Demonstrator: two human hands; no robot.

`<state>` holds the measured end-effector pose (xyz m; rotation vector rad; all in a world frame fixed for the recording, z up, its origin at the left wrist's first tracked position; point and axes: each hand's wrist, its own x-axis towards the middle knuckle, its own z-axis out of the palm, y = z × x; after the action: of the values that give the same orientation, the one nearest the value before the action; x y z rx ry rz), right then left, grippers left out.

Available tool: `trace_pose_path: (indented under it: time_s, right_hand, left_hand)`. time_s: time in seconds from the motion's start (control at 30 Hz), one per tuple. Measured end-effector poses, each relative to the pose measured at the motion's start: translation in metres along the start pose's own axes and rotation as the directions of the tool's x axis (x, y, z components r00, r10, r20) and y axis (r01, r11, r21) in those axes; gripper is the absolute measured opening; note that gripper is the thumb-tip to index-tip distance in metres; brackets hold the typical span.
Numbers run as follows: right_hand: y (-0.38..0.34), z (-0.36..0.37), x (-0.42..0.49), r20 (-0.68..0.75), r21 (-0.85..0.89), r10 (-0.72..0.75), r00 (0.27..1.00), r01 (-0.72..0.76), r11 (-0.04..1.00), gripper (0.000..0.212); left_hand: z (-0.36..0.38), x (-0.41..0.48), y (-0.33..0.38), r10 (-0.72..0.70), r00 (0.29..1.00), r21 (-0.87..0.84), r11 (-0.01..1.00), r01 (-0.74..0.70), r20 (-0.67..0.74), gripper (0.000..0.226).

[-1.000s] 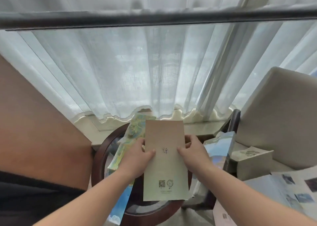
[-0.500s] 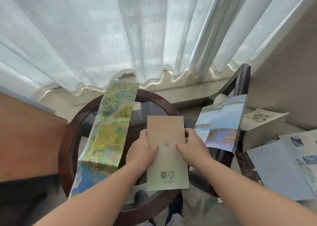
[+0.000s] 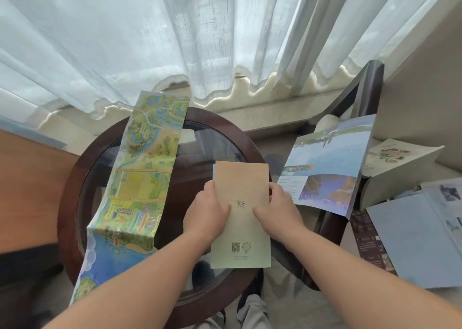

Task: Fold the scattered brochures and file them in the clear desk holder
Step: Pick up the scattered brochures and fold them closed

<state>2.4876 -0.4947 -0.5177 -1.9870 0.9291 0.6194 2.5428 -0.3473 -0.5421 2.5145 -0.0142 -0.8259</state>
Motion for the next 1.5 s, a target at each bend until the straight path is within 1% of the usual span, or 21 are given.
trace_pose_path:
  time_s: [0.07, 0.13, 0.23, 0.27, 0.33, 0.4, 0.5, 0.6, 0.73, 0.8, 0.83, 0.9, 0.97, 1.03, 1.1, 1.17, 1.23, 1.33, 1.37, 1.43, 1.5]
  right_hand:
    - [0.000, 0.003, 0.003, 0.007, -0.053, -0.009, 1.000, 0.009, 0.999, 0.043]
    - [0.002, 0.009, 0.004, -0.003, -0.130, -0.041, 0.999, 0.040, 0.991, 0.047]
    - [0.007, 0.016, 0.001, -0.017, -0.314, -0.174, 0.985, 0.160, 0.936, 0.075]
    - [0.009, 0.017, 0.000, -0.007, -0.382, -0.219, 0.976, 0.200, 0.902, 0.080]
    - [0.010, 0.020, 0.001, 0.015, -0.493, -0.268, 0.963, 0.240, 0.836, 0.086]
    - [0.011, 0.021, 0.003, 0.029, -0.572, -0.274, 0.961, 0.241, 0.784, 0.090]
    - [0.014, 0.026, 0.007, 0.071, -0.668, -0.293, 0.954, 0.264, 0.696, 0.096]
    - [0.019, 0.030, 0.011, 0.107, -0.704, -0.311, 0.944, 0.293, 0.647, 0.101]
    - [0.022, 0.032, 0.014, 0.137, -0.689, -0.318, 0.938, 0.321, 0.650, 0.105]
    - [0.020, 0.033, 0.013, 0.132, -0.648, -0.319, 0.939, 0.325, 0.689, 0.103]
    - [0.019, 0.032, 0.012, 0.105, -0.598, -0.323, 0.941, 0.319, 0.736, 0.099]
    - [0.012, 0.030, 0.011, -0.012, -0.427, -0.306, 0.952, 0.272, 0.862, 0.089]
    - [0.003, 0.024, 0.014, -0.121, -0.212, -0.220, 0.968, 0.191, 0.958, 0.078]
    - [-0.007, 0.017, 0.019, -0.184, 0.011, -0.105, 0.977, 0.109, 0.994, 0.068]
    - [-0.013, 0.012, 0.020, -0.205, 0.141, -0.011, 0.979, 0.040, 0.989, 0.068]
    - [-0.015, 0.010, 0.021, -0.215, 0.155, 0.021, 0.976, 0.013, 0.988, 0.066]
    - [-0.014, 0.010, 0.021, -0.224, 0.139, 0.030, 0.974, 0.002, 0.990, 0.054]
    - [-0.012, 0.008, 0.024, -0.200, 0.101, 0.057, 0.978, -0.037, 0.994, 0.017]
    - [-0.011, 0.007, 0.025, -0.196, 0.063, 0.050, 0.979, -0.038, 0.997, 0.014]
    - [-0.009, 0.004, 0.024, -0.191, -0.023, 0.004, 0.982, -0.008, 1.000, 0.024]
    - [-0.010, -0.001, 0.021, -0.200, -0.025, -0.033, 0.979, 0.029, 0.999, 0.021]
  left_hand:
    - [0.005, 0.004, 0.000, -0.010, 1.000, 0.025, 1.000, 0.010, -0.015, 0.044]
    - [0.010, 0.004, -0.002, -0.026, 0.999, 0.064, 0.998, 0.027, -0.027, 0.055]
    - [0.014, -0.001, -0.004, -0.014, 0.998, 0.151, 0.988, 0.024, -0.064, 0.078]
    - [0.014, -0.003, -0.004, 0.039, 0.996, 0.213, 0.977, -0.020, -0.085, 0.081]
    - [0.017, -0.008, -0.005, 0.220, 0.970, 0.381, 0.909, -0.167, -0.100, 0.076]
    - [0.021, -0.009, -0.006, 0.340, 0.939, 0.490, 0.828, -0.273, -0.053, 0.072]
    - [0.029, -0.009, -0.008, 0.339, 0.939, 0.536, 0.783, -0.314, 0.056, 0.075]
    - [0.033, -0.008, -0.012, 0.340, 0.935, 0.549, 0.765, -0.335, 0.097, 0.076]
    - [0.034, -0.006, -0.015, 0.331, 0.935, 0.523, 0.778, -0.348, 0.130, 0.077]
    - [0.034, -0.006, -0.014, 0.329, 0.936, 0.504, 0.791, -0.347, 0.129, 0.077]
    - [0.033, -0.006, -0.013, 0.328, 0.936, 0.487, 0.802, -0.347, 0.128, 0.077]
    - [0.032, -0.006, -0.012, 0.324, 0.938, 0.438, 0.831, -0.343, 0.122, 0.076]
    - [0.030, -0.005, -0.012, 0.321, 0.939, 0.411, 0.844, -0.343, 0.126, 0.077]
    - [0.028, -0.005, -0.010, 0.316, 0.939, 0.413, 0.843, -0.344, 0.136, 0.078]
    - [0.027, -0.004, -0.008, 0.299, 0.944, 0.390, 0.860, -0.330, 0.139, 0.078]
    - [0.026, -0.003, -0.006, 0.279, 0.949, 0.365, 0.877, -0.314, 0.147, 0.079]
    - [0.025, -0.003, -0.006, 0.266, 0.951, 0.348, 0.886, -0.305, 0.157, 0.081]
    - [0.022, -0.005, -0.005, 0.249, 0.953, 0.320, 0.901, -0.294, 0.173, 0.080]
    - [0.020, -0.005, -0.004, 0.246, 0.953, 0.309, 0.906, -0.291, 0.176, 0.079]
    - [0.015, -0.008, -0.001, 0.255, 0.954, 0.304, 0.906, -0.293, 0.160, 0.079]
    - [0.010, -0.015, 0.006, 0.283, 0.952, 0.311, 0.900, -0.305, 0.114, 0.082]
